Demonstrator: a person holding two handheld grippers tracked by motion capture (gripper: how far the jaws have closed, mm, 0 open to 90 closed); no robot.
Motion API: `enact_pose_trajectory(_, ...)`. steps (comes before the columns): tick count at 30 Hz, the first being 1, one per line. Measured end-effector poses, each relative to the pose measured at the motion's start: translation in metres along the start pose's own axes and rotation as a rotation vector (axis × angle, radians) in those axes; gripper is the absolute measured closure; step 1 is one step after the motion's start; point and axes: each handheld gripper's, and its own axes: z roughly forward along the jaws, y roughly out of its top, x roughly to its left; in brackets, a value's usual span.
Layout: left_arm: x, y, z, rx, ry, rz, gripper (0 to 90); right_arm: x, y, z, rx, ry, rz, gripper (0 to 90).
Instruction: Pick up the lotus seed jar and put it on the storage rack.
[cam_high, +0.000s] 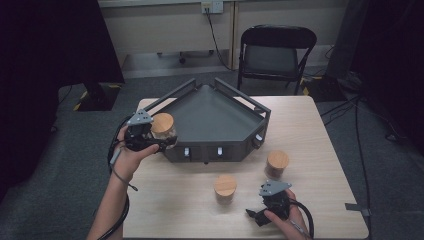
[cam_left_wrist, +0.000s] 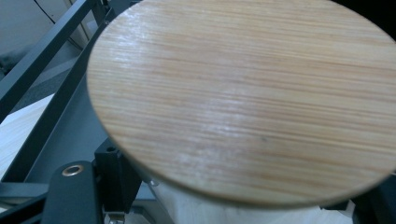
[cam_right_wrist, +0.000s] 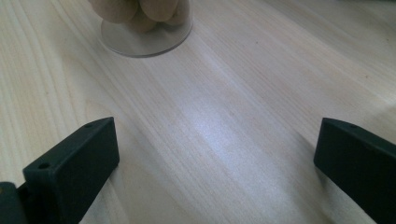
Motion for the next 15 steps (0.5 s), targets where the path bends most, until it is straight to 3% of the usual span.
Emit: enact_pose_trajectory(15,0.004,0.015,0.017,0.012,0.020,-0.005,25.8,0.000,0.000,0.000,0.000,-0.001,0.001,0.0)
